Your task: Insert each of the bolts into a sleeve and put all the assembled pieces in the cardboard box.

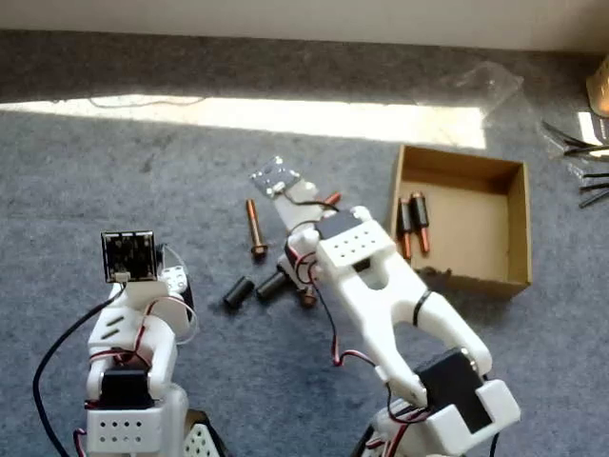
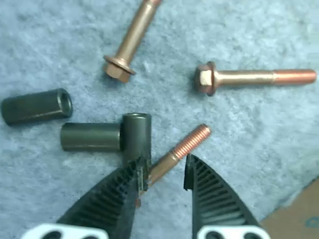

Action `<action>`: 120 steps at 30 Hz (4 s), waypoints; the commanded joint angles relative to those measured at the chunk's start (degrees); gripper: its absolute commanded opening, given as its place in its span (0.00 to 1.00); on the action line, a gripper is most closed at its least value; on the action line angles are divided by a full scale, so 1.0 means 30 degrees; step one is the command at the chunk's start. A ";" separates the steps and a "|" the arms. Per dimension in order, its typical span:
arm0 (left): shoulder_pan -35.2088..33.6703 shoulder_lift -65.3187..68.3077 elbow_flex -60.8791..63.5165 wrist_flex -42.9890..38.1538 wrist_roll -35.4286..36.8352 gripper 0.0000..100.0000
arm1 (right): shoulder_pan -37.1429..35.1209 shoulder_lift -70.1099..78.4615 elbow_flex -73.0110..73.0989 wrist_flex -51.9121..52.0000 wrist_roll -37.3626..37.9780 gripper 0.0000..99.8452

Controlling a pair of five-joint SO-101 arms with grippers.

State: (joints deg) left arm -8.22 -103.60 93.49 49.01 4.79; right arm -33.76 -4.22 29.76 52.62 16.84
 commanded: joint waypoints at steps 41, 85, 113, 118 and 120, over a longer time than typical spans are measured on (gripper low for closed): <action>-0.0923 -0.0161 -0.0249 -0.0527 -0.1436 0.01 | -0.0308 0.6374 -0.6491 0.3092 0.0147 0.01; -0.0835 -0.0161 -0.0220 -0.0527 -0.1436 0.01 | 0.5260 0.6549 -0.8337 0.3883 0.0059 0.00; -0.0806 -0.0161 -0.0220 -0.0527 -0.1436 0.01 | 0.6462 0.7194 -0.8249 0.4029 0.0176 0.11; -0.0806 -0.0161 -0.0220 -0.0527 -0.1436 0.01 | 0.6462 0.7165 -0.8249 0.4059 0.0176 0.11; -0.0806 -0.0161 -0.0220 -0.0527 -0.1436 0.01 | 0.6462 0.7165 -0.8308 0.4674 0.0176 0.11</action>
State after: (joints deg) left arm -10.42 -103.60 93.49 49.01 0.84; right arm -15.91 18.20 7.52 65.36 16.75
